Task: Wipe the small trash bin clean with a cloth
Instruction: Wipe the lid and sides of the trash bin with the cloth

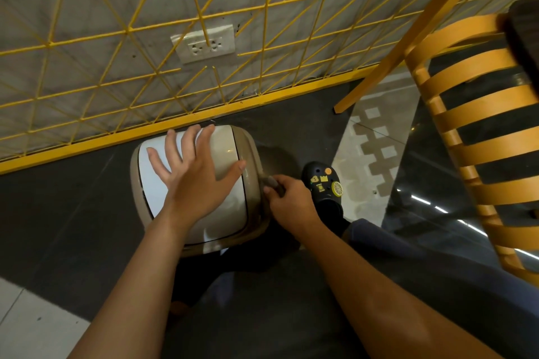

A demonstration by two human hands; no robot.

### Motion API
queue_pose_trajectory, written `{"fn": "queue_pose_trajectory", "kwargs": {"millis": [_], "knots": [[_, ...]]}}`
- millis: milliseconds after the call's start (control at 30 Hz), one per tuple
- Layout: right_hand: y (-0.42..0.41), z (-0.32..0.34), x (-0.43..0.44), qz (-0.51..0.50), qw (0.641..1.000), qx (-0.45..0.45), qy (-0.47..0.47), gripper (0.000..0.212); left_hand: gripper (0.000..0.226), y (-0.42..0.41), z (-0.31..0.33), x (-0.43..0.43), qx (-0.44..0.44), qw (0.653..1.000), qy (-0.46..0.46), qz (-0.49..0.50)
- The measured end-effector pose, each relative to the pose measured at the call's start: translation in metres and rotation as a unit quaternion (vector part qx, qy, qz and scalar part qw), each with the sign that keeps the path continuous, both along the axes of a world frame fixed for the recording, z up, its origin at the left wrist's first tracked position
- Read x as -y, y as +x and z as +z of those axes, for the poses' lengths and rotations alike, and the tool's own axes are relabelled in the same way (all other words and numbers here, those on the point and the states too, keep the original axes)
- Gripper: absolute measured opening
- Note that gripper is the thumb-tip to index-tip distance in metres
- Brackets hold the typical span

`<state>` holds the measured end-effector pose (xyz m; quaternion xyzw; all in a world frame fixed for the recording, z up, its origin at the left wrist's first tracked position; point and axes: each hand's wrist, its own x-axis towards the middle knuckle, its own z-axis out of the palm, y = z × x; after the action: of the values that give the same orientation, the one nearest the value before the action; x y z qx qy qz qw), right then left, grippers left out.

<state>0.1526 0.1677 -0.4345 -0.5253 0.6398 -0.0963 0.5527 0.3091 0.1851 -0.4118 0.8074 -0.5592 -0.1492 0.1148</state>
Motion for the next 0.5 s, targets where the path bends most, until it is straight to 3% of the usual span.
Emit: {"fn": "queue_pose_trajectory", "kwargs": {"millis": [200, 400, 500], "knots": [[0.021, 0.009, 0.033, 0.001, 0.999, 0.016, -0.048, 0.024, 0.075, 0.000, 0.002, -0.001, 0.012, 1.000, 0.000, 0.004], [0.006, 0.015, -0.032, -0.069, 0.984, 0.075, -0.148, 0.027, 0.076, -0.001, 0.000, 0.000, 0.009, 1.000, -0.009, 0.004], [0.003, 0.007, -0.043, -0.079, 0.992, 0.031, -0.095, 0.028, 0.080, -0.001, 0.001, 0.001, 0.019, 1.000, -0.011, 0.002]]}}
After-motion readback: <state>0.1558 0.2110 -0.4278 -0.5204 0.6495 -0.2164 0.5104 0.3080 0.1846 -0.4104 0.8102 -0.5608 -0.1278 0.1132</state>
